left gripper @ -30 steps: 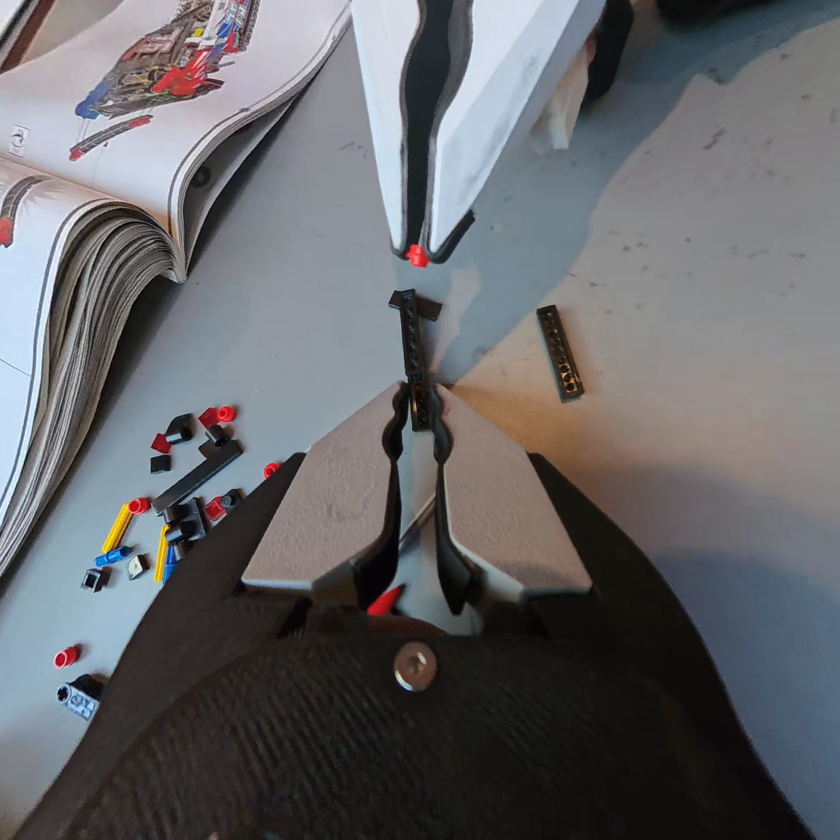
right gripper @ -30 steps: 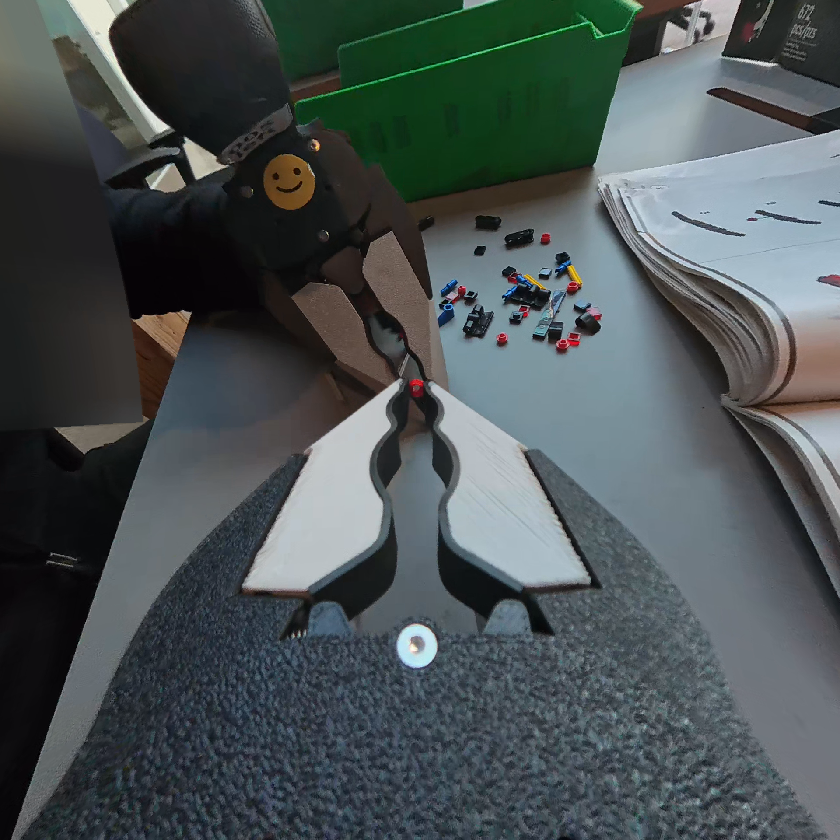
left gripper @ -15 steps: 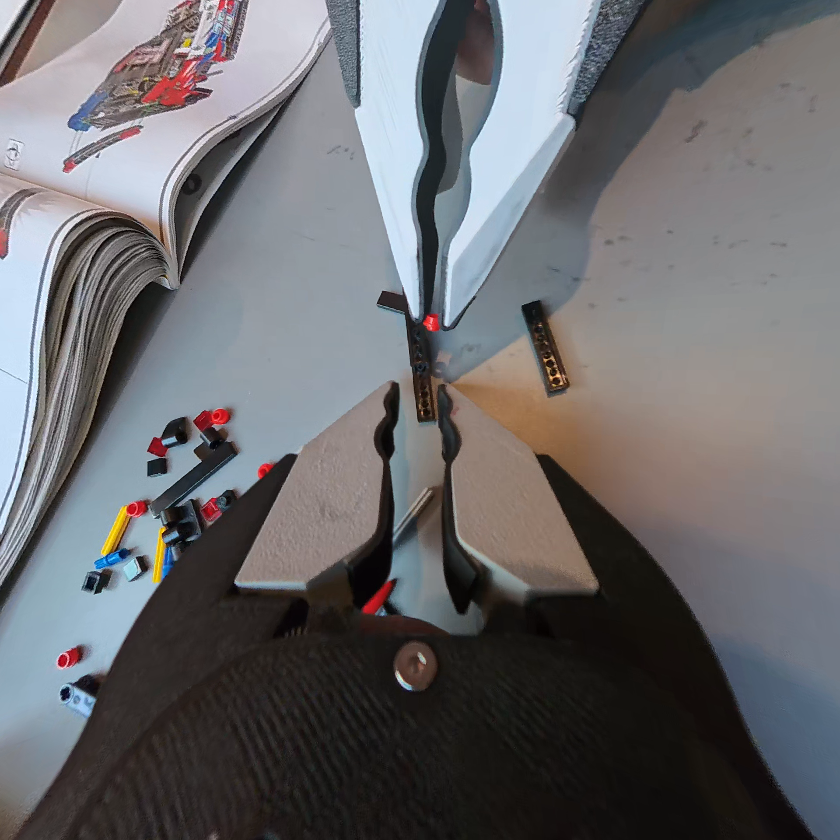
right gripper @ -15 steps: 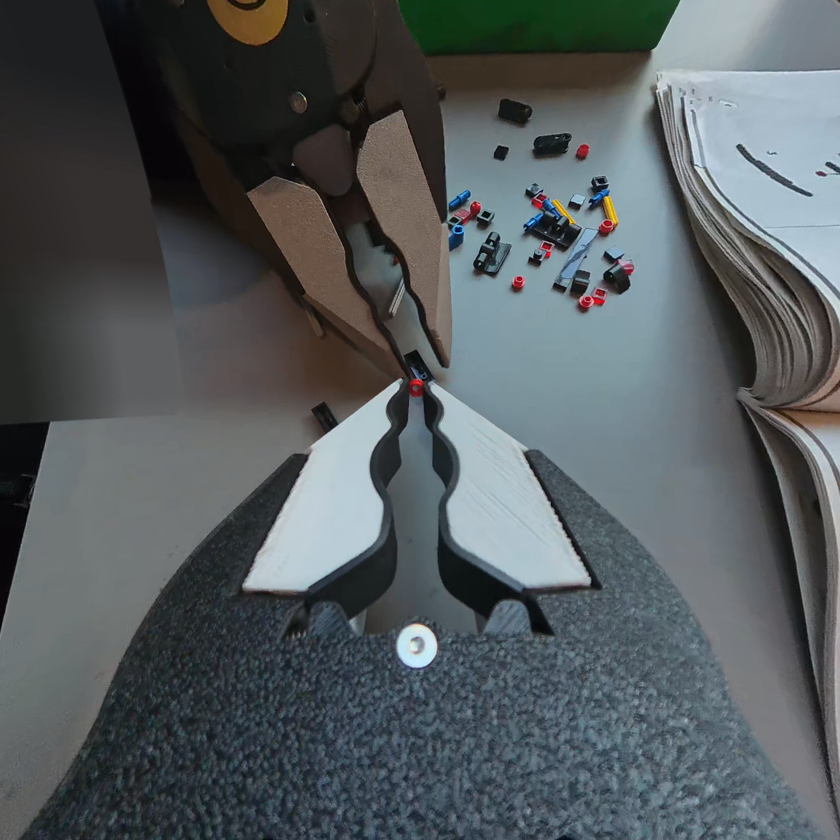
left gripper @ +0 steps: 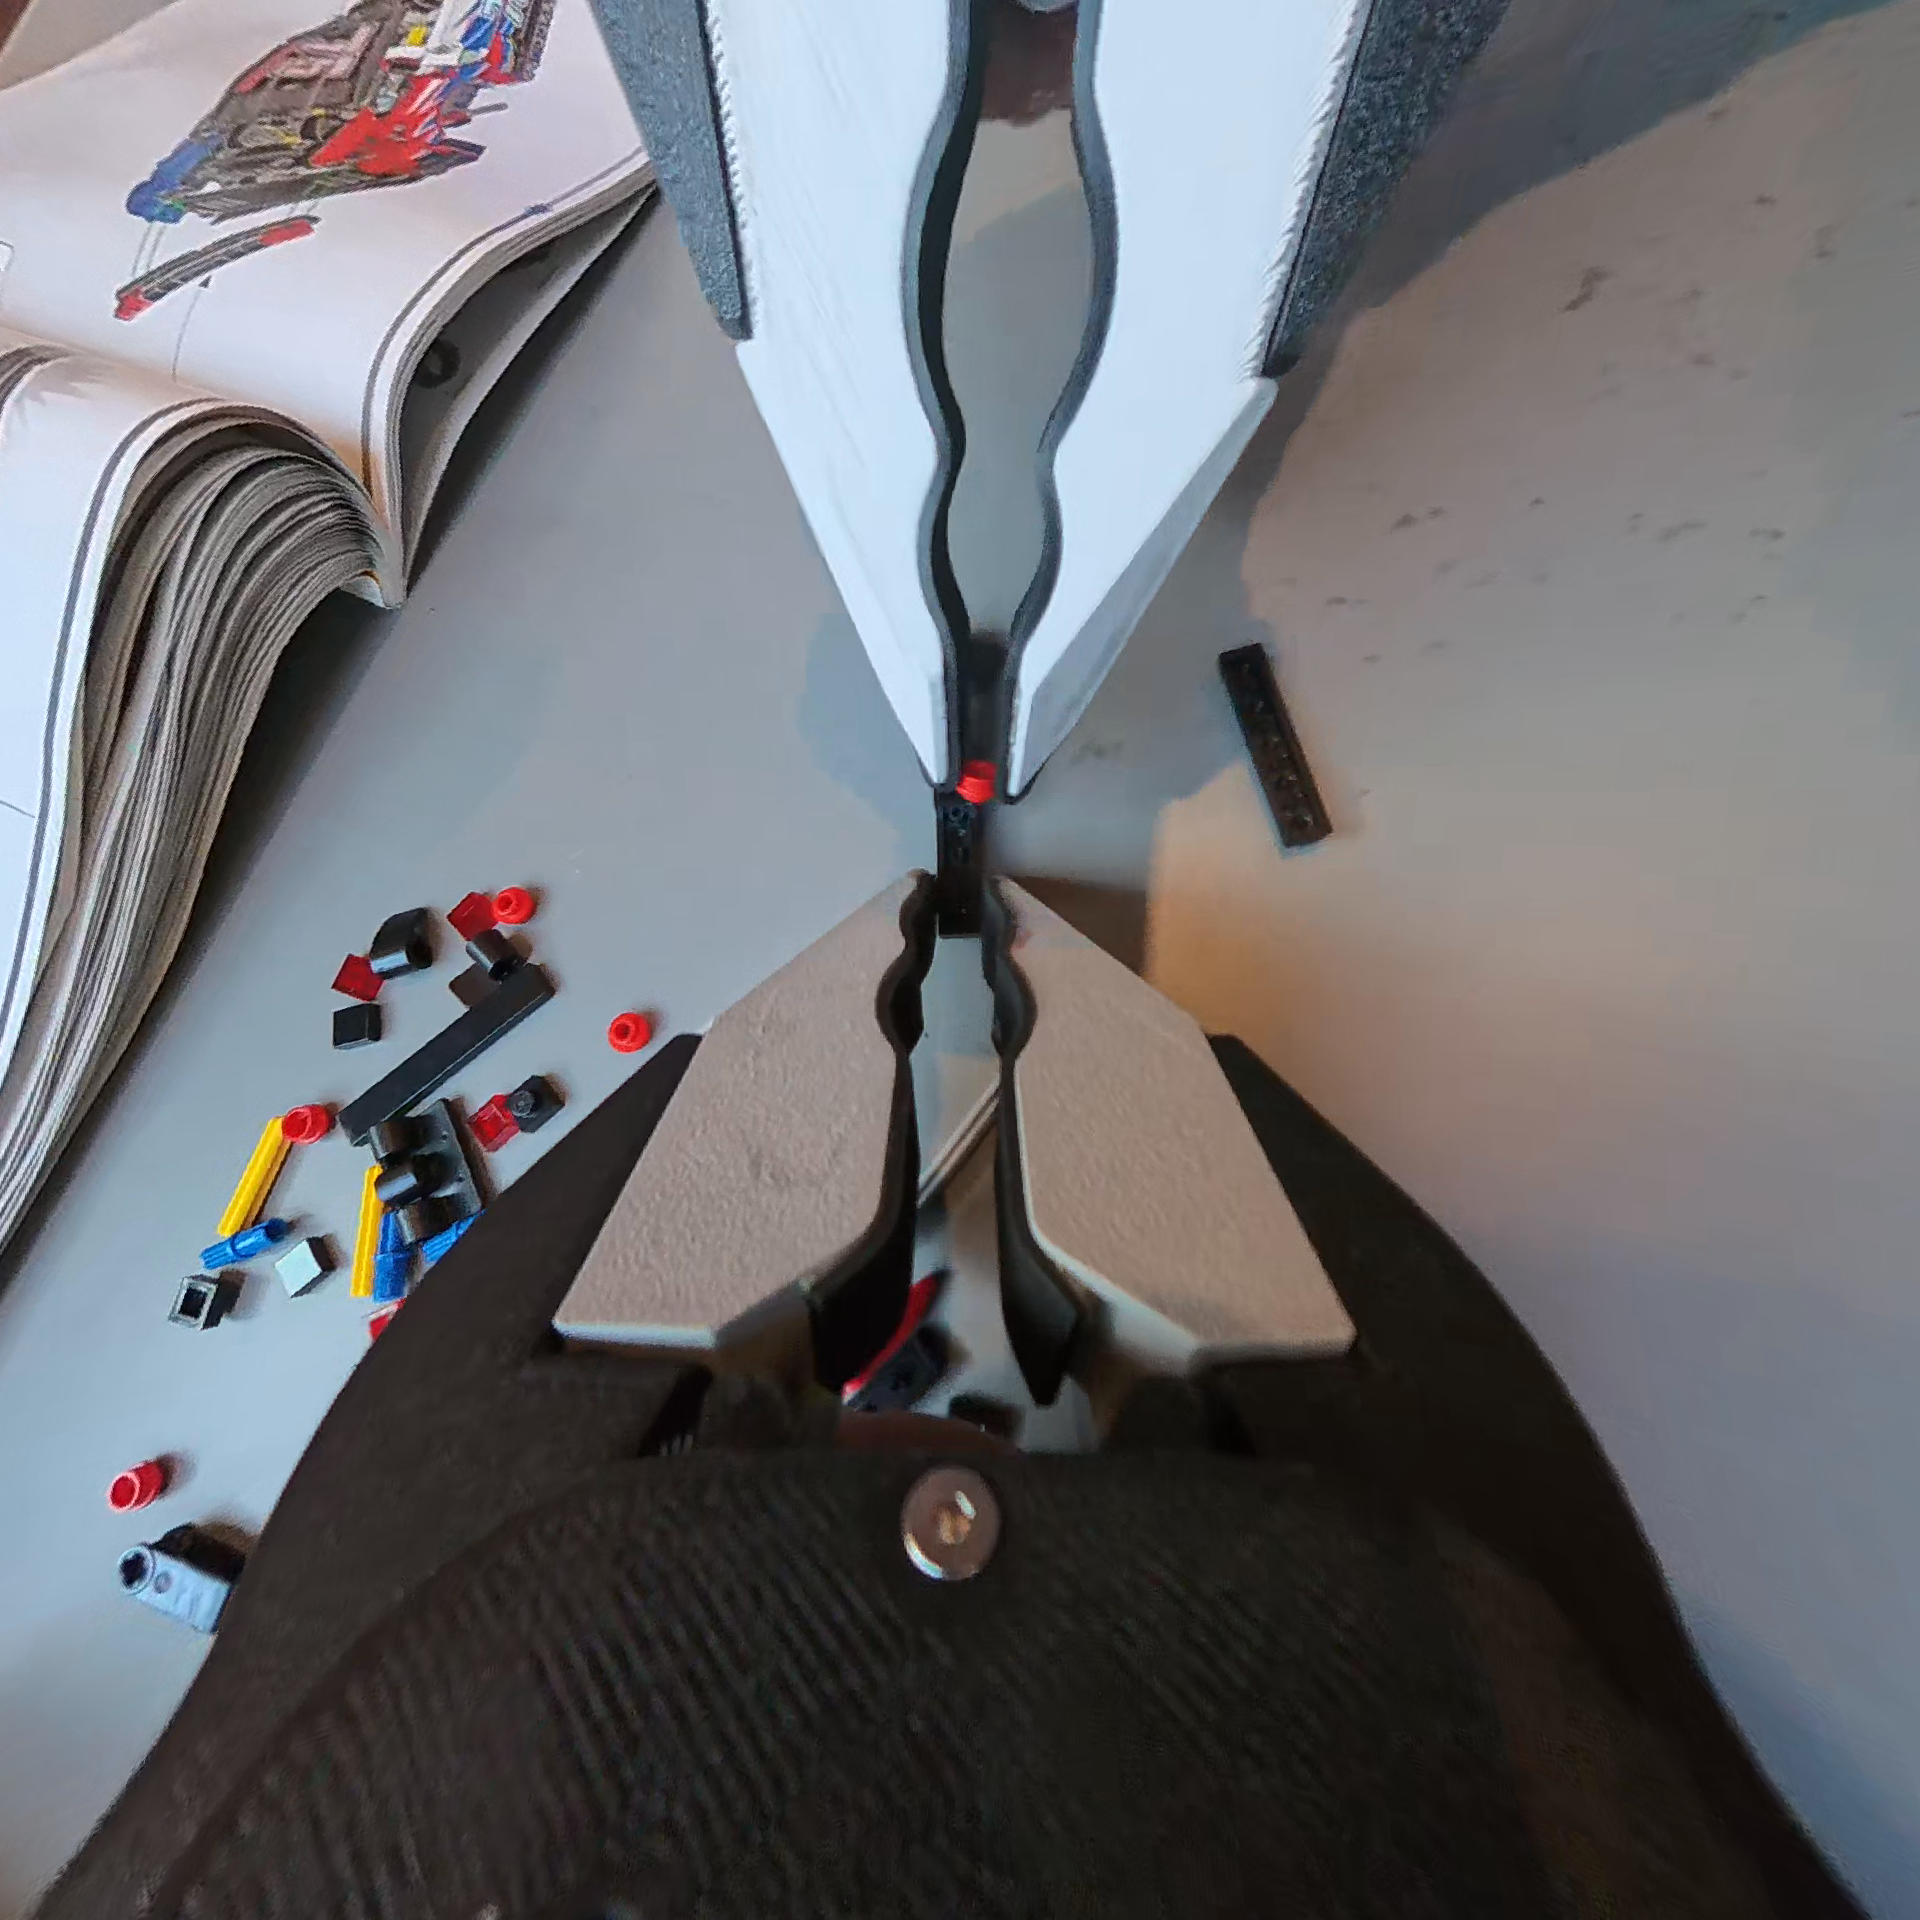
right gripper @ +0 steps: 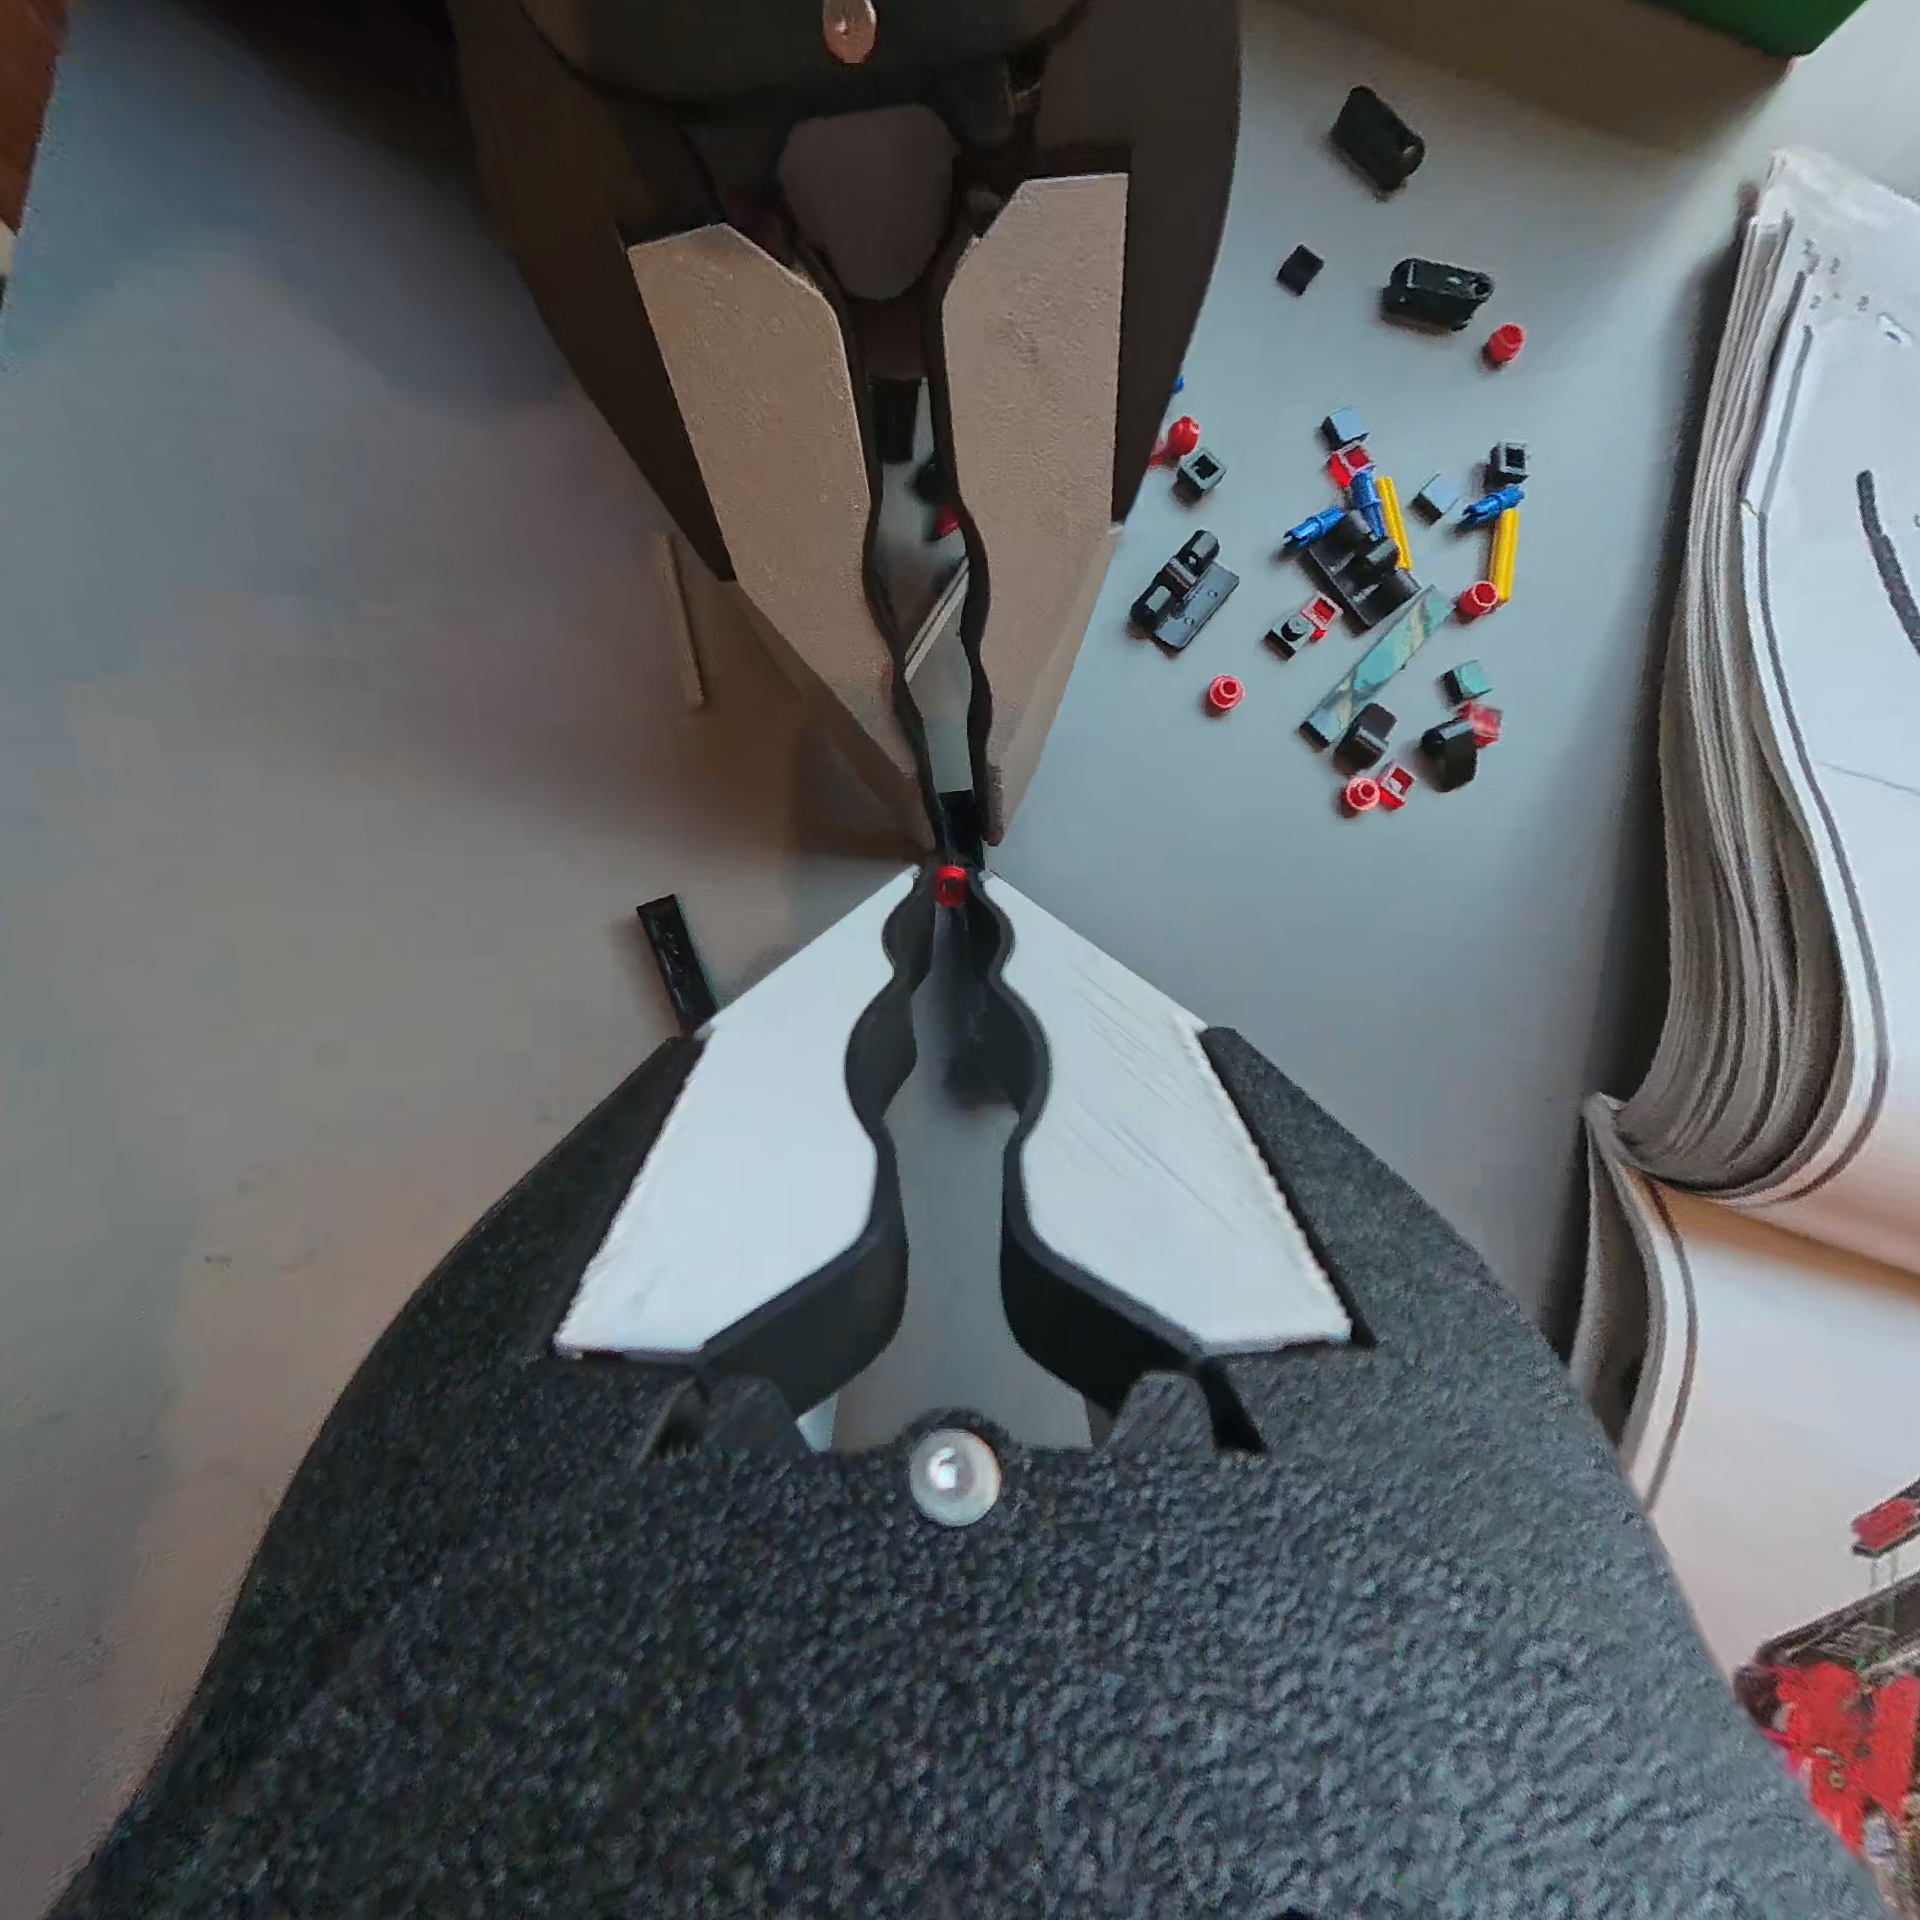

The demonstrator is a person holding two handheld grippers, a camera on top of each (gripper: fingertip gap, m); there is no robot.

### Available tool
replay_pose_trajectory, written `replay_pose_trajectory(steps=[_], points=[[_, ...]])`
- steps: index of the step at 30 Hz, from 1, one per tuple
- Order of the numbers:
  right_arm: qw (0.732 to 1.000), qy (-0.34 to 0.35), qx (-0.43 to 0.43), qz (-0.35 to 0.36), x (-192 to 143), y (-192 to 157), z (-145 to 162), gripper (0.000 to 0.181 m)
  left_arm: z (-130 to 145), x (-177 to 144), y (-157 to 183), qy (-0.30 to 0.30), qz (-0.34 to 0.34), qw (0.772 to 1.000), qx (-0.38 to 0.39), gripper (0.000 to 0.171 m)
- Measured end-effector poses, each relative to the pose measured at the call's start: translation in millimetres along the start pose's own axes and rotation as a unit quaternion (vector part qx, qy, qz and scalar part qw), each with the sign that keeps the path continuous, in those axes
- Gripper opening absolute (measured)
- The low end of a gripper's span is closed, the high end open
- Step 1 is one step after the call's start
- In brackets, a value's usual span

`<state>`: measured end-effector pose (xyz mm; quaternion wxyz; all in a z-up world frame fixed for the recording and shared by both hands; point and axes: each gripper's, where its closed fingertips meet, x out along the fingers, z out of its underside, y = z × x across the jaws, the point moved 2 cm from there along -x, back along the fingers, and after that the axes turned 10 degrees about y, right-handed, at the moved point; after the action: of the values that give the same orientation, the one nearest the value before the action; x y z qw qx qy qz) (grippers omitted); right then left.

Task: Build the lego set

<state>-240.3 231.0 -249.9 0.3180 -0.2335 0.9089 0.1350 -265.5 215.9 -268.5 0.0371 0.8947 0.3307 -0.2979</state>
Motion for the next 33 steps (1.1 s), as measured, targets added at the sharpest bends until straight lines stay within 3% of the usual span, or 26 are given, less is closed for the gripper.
replay_pose_trajectory(steps=[7, 25, 29, 33], points=[[0.997, -0.056, -0.049, -0.026, 6.4, 4.5, 1.3, 0.005, 0.0, -0.2, 0.0, 0.001, -0.001, 1.0, 0.018, 0.005], [0.987, -0.117, -0.103, -0.035, 14.4, 6.8, 3.2, 0.005, 1.7, -1.8, -3.2, 0.0, -0.009, 1.0, 0.015, 0.005], [0.985, -0.136, -0.098, -0.04, 15.0, 7.6, 3.2, 0.005, 1.8, -1.7, -4.1, 0.0, -0.002, 1.0, 0.0, 0.005], [0.986, -0.147, -0.031, -0.068, 15.6, 8.9, 3.7, 0.005, 2.0, -1.6, -4.2, 0.0, -0.001, 1.0, -0.003, 0.006]])
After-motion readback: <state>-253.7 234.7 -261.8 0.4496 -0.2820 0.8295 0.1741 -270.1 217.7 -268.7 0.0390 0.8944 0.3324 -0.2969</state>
